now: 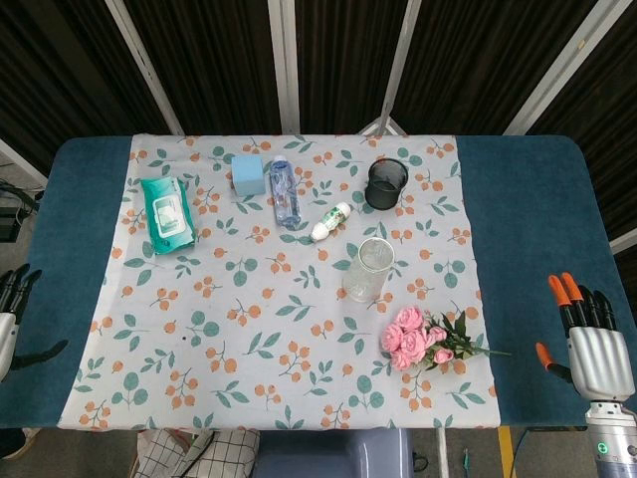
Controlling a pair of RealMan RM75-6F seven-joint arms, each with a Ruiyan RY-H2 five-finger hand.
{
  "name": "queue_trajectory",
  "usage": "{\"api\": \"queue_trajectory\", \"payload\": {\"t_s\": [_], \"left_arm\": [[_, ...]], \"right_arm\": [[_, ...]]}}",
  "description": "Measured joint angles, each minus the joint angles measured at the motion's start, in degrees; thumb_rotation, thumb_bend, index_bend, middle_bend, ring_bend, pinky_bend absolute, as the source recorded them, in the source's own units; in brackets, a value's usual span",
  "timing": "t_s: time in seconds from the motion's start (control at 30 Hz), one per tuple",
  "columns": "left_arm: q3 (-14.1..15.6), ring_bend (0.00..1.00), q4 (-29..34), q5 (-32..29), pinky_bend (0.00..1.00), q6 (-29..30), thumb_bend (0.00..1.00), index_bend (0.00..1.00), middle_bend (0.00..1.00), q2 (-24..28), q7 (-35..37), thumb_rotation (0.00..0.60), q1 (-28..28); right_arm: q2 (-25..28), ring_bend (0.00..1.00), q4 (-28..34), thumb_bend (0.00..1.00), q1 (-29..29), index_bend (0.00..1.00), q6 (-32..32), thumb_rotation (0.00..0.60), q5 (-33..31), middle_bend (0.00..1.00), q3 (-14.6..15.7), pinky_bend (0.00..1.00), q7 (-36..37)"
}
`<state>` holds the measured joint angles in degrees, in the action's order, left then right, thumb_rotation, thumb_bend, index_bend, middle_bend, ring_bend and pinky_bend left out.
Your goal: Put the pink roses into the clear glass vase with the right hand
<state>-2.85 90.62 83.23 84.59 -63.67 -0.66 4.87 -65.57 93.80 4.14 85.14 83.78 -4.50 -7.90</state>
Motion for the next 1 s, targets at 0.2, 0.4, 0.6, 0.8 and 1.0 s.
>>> {"api": "queue_trajectory", "payload": {"t_s": [0.2, 0.4, 0.6, 0.8, 1.0], "left_arm": [[0.04, 0.0, 0.08, -0.13, 0.0, -0.37, 0.0, 0.0, 0.0, 0.13, -0.07, 0.6, 0.06], [0.05, 0.0, 0.6, -0.15, 0.0, -0.57, 0.0, 0.0, 0.0, 0.41, 0.26, 0.6, 0.07], [0.2, 0.0, 0.67, 0.34, 0.0, -0.44, 0.0, 0.0, 0.0, 0.37, 0.03, 0.6, 0.08], [0.27, 0.0, 0.82, 0.74, 0.0, 0.25, 0.0, 0.0, 0.0, 0.55, -0.29, 0.6, -0.18], [0.56, 0.0, 1.15, 1.11, 0.0, 0.58, 0.0, 0.0, 0.0, 0.7, -0.4, 0.6, -0.49]], "right_arm": [[-0.11, 0.0, -0.16, 0.34, 0.13, 0.0, -0.09, 0.6, 0.28, 0.0, 0.03, 0.0, 0.05], [0.12, 0.0, -0.14, 0.34, -0.04, 0.0, -0.07, 0.6, 0.67, 0.0, 0.39, 0.0, 0.74], [0.66, 0.0, -0.05, 0.34, 0.08, 0.0, -0.19, 0.6, 2.25, 0.0, 0.89, 0.0, 3.09], [0.64, 0.0, -0.42, 0.33, 0.04, 0.0, 0.1, 0.6, 2.86, 0.0, 1.17, 0.0, 2.84], [0.82, 0.0, -0.31, 0.33, 0.24, 0.0, -0.54, 0.6, 2.84, 0.0, 1.3, 0.0, 2.79]]}}
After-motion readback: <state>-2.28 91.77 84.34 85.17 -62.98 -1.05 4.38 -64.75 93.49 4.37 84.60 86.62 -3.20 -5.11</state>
